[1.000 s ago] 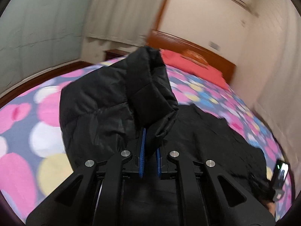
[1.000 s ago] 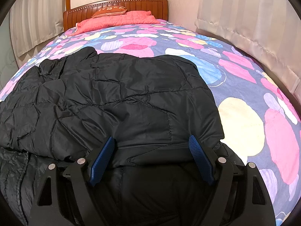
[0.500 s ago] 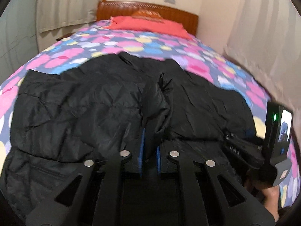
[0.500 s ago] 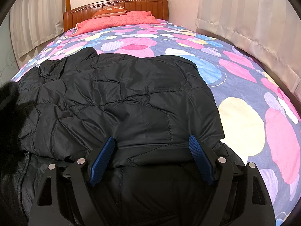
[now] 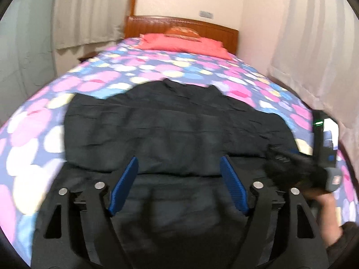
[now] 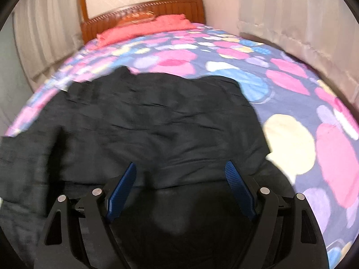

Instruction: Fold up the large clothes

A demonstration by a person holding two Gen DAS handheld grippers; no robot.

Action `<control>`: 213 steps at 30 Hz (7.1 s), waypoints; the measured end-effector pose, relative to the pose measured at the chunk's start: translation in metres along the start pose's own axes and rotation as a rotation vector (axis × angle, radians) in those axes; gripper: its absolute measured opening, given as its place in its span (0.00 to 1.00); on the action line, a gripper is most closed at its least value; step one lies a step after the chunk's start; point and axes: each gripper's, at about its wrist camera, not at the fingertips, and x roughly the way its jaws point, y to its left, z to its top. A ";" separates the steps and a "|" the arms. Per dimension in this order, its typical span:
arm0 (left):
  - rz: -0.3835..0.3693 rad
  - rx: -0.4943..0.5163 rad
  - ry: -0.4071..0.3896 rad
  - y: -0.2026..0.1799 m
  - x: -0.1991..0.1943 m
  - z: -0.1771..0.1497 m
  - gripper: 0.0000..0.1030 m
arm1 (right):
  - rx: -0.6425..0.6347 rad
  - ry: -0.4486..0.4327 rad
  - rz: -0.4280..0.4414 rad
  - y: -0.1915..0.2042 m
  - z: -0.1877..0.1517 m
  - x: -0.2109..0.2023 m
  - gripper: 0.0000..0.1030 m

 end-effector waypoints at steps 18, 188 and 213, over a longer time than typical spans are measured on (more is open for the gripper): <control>0.200 -0.171 0.077 0.127 -0.004 -0.033 0.76 | -0.003 0.170 0.321 0.122 -0.015 0.018 0.32; -0.212 -0.477 0.219 0.177 -0.107 -0.139 0.15 | 0.419 0.104 0.416 -0.160 -0.198 -0.173 0.16; -0.366 -0.435 0.024 0.170 -0.097 0.035 0.12 | 0.415 -0.099 0.664 -0.127 -0.029 -0.156 0.13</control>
